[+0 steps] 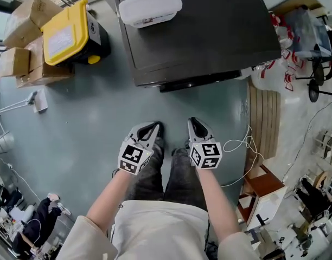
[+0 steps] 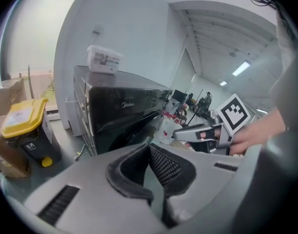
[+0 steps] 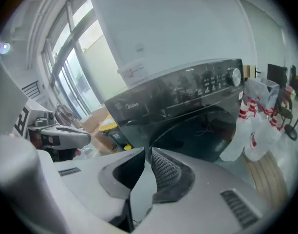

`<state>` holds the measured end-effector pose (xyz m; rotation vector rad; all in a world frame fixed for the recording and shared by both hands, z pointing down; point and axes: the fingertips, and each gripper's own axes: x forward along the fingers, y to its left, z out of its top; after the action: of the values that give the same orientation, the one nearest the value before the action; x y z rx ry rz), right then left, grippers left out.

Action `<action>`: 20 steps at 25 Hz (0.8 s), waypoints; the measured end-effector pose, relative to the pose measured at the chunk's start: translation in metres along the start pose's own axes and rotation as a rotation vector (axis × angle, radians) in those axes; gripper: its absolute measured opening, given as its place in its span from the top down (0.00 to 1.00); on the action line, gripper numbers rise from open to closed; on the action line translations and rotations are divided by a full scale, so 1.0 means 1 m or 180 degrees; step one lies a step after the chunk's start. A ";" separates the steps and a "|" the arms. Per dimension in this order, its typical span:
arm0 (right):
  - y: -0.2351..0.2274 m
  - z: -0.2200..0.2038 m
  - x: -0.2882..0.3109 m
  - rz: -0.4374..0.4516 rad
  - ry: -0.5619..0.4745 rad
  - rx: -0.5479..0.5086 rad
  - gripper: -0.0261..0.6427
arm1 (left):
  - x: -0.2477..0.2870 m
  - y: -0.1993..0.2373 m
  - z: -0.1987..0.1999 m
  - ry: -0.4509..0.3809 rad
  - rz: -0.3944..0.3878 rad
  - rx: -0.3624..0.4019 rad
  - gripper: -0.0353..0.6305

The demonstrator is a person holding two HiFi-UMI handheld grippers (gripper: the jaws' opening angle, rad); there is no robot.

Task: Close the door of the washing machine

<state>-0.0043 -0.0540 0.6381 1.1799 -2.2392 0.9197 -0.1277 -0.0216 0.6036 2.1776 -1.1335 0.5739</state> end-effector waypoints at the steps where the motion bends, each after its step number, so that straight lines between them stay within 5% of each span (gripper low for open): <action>1: 0.002 0.011 -0.012 -0.0005 -0.0044 -0.0020 0.87 | -0.006 -0.003 0.010 -0.0015 0.0002 0.0014 0.93; 20: 0.047 0.163 -0.238 -0.0428 -0.1074 -0.0189 0.90 | -0.119 -0.090 0.182 -0.0492 -0.0479 0.0446 0.93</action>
<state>0.0717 -0.0238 0.3575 1.5318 -2.3865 0.6347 -0.0990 -0.0386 0.3707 2.4390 -1.0220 0.4367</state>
